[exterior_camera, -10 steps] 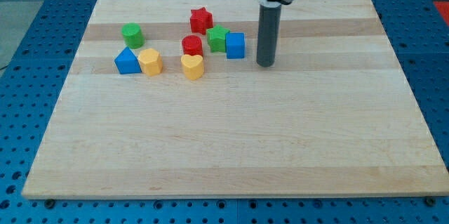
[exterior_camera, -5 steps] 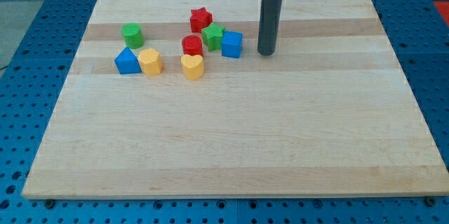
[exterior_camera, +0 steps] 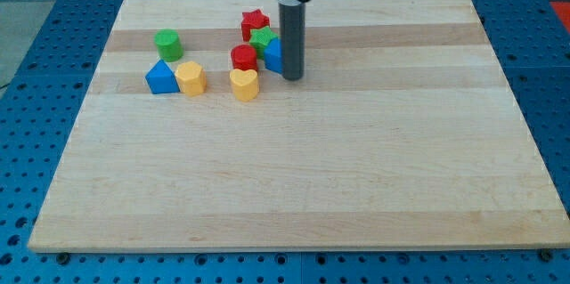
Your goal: Slide blue cube along with green star and red star towards top left
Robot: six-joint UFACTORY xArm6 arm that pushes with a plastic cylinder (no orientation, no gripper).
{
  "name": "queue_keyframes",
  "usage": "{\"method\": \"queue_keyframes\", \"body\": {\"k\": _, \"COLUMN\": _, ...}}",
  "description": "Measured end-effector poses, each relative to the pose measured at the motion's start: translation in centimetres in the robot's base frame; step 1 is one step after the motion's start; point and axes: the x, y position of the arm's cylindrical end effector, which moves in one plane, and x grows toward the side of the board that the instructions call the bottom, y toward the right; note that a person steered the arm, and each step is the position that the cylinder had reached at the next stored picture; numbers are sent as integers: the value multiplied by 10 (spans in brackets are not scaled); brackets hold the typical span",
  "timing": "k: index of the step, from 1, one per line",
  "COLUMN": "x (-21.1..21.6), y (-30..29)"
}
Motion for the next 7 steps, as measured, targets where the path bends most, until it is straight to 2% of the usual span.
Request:
{"method": "queue_keyframes", "body": {"k": 2, "x": -34, "y": -38}}
{"method": "queue_keyframes", "body": {"k": 6, "x": -39, "y": -80}}
{"method": "queue_keyframes", "body": {"k": 7, "x": -51, "y": 5}}
